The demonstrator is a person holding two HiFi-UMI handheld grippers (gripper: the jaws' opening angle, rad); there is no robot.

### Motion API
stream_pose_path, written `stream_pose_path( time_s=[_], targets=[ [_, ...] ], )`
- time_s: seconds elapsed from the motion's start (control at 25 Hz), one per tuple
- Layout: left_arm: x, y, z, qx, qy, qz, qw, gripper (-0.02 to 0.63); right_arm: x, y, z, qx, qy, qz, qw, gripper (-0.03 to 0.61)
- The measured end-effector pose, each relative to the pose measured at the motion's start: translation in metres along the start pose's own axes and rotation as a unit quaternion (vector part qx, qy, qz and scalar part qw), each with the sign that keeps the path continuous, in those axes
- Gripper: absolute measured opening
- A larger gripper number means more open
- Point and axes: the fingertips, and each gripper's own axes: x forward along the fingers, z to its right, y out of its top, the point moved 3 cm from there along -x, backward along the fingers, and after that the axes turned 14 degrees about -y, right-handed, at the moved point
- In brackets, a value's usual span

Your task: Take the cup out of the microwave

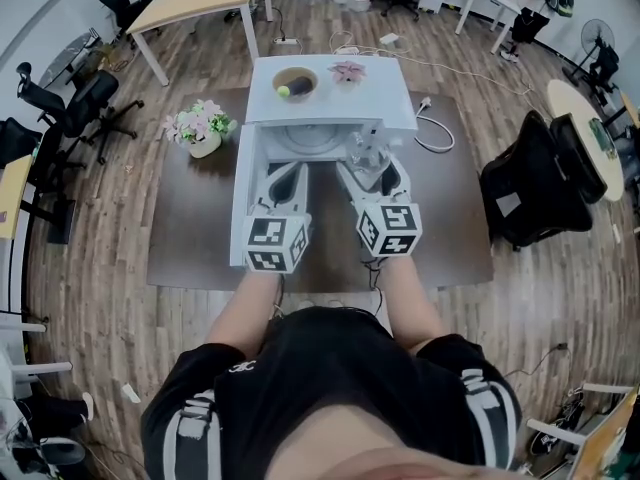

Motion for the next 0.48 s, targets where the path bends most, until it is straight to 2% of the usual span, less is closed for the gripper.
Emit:
stream_pose_path(
  time_s=[0.48],
  targets=[
    [0.0010, -0.0016, 0.0035, -0.001, -0.006, -0.006, 1.0000, 0.000, -0.0026, -0.0008, -0.0005, 0.005, 0.003, 0.005, 1.000, 0.383]
  ],
)
